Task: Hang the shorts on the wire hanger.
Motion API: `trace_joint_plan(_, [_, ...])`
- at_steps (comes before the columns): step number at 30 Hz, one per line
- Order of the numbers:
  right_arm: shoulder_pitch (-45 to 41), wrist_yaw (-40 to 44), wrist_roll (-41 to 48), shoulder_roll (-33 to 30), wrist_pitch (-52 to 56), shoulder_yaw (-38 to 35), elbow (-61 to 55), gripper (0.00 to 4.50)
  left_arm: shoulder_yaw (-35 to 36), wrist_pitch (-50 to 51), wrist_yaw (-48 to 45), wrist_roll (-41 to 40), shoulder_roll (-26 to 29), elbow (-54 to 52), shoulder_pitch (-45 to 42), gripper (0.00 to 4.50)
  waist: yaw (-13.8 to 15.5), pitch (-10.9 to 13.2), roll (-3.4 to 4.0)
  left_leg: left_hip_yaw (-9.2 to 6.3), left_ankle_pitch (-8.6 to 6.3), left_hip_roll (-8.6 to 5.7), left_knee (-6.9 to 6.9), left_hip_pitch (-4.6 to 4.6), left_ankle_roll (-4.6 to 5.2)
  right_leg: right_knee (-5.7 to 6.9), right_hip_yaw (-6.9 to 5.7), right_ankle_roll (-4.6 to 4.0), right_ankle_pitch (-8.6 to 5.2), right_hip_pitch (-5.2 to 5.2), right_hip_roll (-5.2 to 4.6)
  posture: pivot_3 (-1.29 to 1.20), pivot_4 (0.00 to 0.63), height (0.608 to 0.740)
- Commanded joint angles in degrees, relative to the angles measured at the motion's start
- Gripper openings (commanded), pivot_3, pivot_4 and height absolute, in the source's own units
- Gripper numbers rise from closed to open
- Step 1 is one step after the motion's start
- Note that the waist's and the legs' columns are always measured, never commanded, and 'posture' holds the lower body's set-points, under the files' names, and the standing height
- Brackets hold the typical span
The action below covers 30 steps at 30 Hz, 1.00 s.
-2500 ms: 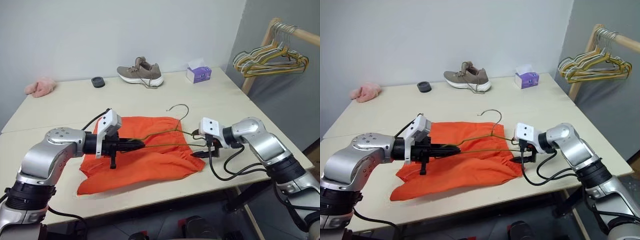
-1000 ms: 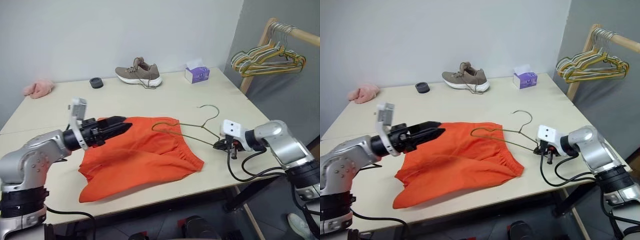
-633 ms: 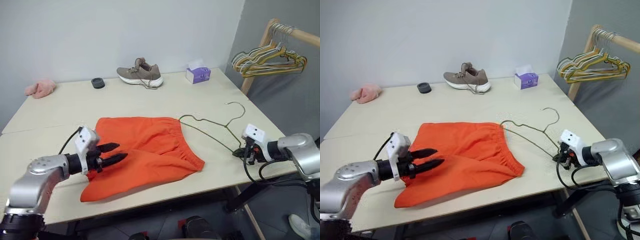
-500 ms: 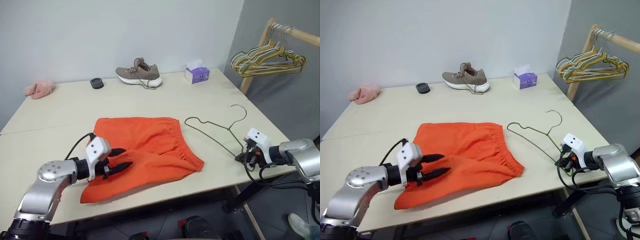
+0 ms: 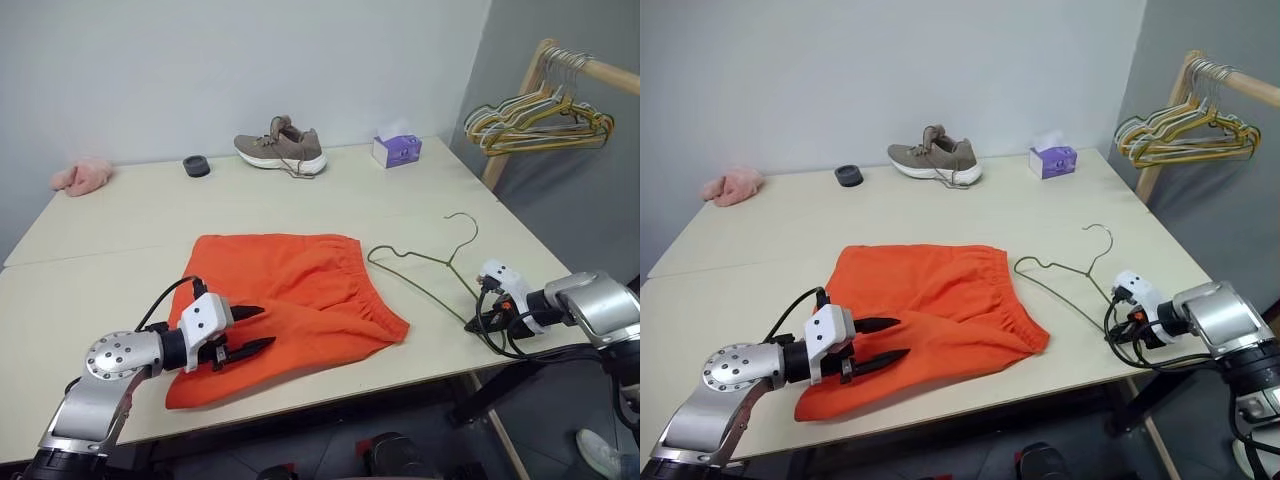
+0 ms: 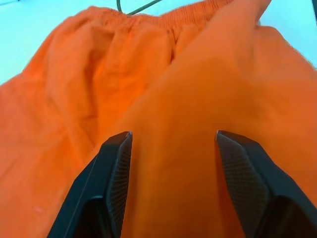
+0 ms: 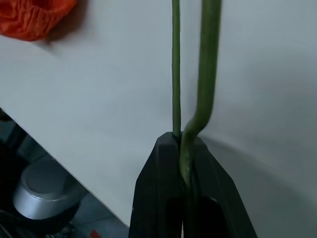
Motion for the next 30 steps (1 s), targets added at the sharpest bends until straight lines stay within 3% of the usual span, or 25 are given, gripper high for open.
trace_joint_plan(1, [-2.37, 1.36, 1.96, 0.47, 2.39, 0.09, 3.01, 0.0, 0.62, -1.71, 0.56, -0.58, -0.94, -1.2, 0.26, 2.86, 0.16, 0.0, 0.01, 0.0, 0.0, 0.0, 0.0, 0.0, 0.0, 0.0, 0.01, 0.0, 0.0, 0.0, 0.0, -0.18, 0.0, 0.74])
trace_joint_plan(9, [-2.3, 4.86, 4.01, -1.85, 2.43, 2.42, -0.79, 0.0, 0.86, -0.08, 3.09, -0.93, -2.55, -3.66, -0.26, 2.86, 1.64, 0.05, 0.12, 0.01, -0.01, -0.01, -0.01, -0.01, 0.01, 0.0, 0.02, 0.0, 0.0, -0.02, 0.0, -0.16, 0.0, 0.74])
trace_joint_plan(19, [-8.04, 7.56, 3.49, -1.58, -1.01, 6.08, -1.49, 0.0, 1.65, 1.6, 5.46, -0.79, -2.36, -5.14, -0.65, 2.86, 2.83, 0.1, 0.19, 0.01, -0.01, -0.01, -0.01, -0.01, 0.01, 0.0, 0.0, 0.0, -0.01, -0.04, 0.0, -0.14, 0.0, 0.74])
trace_joint_plan(25, [-12.25, 8.85, -0.1, 0.69, -4.36, 11.11, 5.96, 0.0, 1.28, 3.07, 7.08, -0.73, -2.39, -6.89, -1.64, 2.86, 3.07, 0.1, 0.19, 0.02, -0.01, -0.01, -0.01, -0.01, 0.01, -0.01, 0.0, 0.0, -0.01, -0.03, 0.0, -0.14, 0.0, 0.74])
trace_joint_plan(30, [-18.21, 8.55, -3.35, 7.39, -4.91, 14.07, 18.54, 0.0, 0.33, 5.47, 8.13, -0.55, -2.38, -9.35, -2.83, 2.86, 2.86, 0.11, 0.21, 0.01, 0.0, 0.0, -0.01, 0.01, 0.01, 0.03, 0.0, -0.01, 0.0, -0.02, 0.02, -0.11, 0.0, 0.74])
